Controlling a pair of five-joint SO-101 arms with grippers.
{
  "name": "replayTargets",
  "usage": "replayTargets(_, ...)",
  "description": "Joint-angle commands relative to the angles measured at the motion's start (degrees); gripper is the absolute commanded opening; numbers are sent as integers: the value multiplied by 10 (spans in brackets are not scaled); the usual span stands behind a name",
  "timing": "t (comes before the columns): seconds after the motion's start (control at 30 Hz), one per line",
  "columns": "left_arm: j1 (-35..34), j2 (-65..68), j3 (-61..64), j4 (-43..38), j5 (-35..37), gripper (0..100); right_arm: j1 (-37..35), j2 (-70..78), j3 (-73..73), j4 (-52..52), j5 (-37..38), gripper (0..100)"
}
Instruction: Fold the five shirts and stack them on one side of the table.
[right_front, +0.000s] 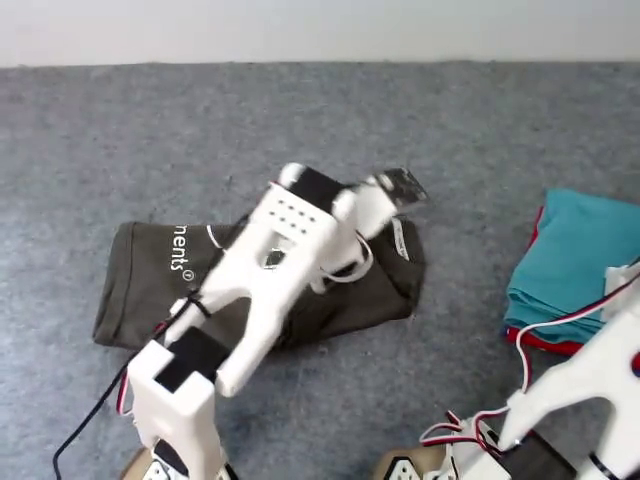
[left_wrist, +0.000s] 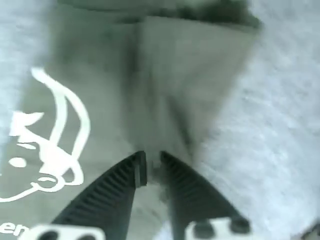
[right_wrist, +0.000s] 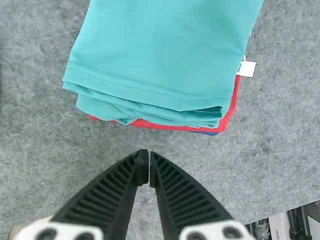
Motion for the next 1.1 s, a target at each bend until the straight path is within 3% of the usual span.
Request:
replayTargets(0.0, 34, -4, 6, 20, -1, 15, 3, -21, 0, 22, 4, 12)
replayTargets(0.33, -23, -2, 204, -127, -4, 15, 5, -16, 1, 22, 5, 12)
replayTargets(0.5, -70, -3, 213, -168, -4, 18, 3, -16, 6, 22, 5, 12)
replayTargets(0.67, -59, -9, 180, -123, 1, 16, 5, -22, 33, 22, 6, 12)
replayTargets(0.83, -56, -10, 109, -66, 60, 18, 6, -22, 33, 22, 6, 12)
replayTargets(1.07, -105, -26, -29, 29, 97, 31, 6, -22, 34, 22, 6, 12)
